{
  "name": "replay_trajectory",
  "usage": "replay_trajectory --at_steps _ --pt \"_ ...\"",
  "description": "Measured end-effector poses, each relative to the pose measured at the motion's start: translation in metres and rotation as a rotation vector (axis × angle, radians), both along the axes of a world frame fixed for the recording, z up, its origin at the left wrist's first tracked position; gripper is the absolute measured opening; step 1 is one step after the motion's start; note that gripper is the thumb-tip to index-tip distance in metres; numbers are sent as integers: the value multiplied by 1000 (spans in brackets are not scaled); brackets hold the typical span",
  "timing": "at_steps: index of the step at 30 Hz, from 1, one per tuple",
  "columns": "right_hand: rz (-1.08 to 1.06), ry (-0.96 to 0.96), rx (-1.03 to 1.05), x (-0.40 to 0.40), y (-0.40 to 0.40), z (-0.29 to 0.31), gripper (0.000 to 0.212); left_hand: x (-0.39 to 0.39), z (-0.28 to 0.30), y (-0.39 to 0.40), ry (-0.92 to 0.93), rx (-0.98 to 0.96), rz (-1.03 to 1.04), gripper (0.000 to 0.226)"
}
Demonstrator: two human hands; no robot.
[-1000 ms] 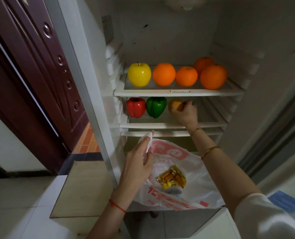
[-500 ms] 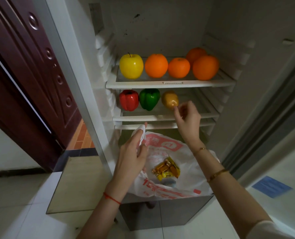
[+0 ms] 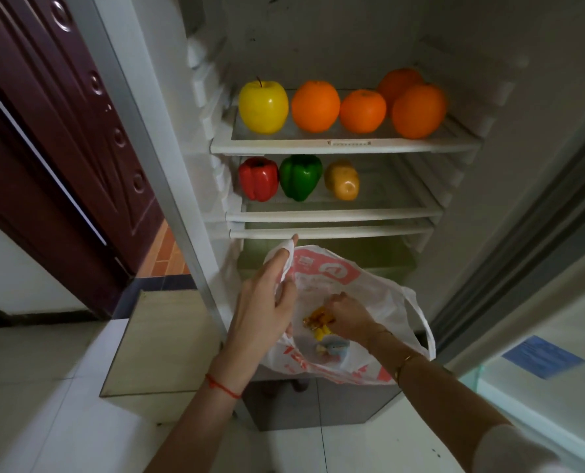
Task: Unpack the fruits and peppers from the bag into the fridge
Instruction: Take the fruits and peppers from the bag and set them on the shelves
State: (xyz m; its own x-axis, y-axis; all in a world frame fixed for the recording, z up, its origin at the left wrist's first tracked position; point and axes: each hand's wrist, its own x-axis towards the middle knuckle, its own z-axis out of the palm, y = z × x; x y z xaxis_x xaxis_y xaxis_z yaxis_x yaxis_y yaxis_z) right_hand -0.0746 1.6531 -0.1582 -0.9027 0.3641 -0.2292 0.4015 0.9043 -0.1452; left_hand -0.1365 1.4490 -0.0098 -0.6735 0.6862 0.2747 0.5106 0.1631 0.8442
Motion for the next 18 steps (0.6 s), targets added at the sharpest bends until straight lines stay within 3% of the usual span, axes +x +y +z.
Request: replay_trajectory --at_steps 6,11,16,18 --pt "-188 -148 100 4 6 -34 80 -4 -4 0 -24 -6 22 59" --pt "-242 -79 39 1 6 -46 63 -7 -5 2 -40 -12 19 59" --pt "-246 -15 -52 -2 10 -42 68 -10 -5 5 -31 -29 0 60" --pt "-190 12 -97 -4 13 -40 60 -12 -5 7 -31 -31 -6 60"
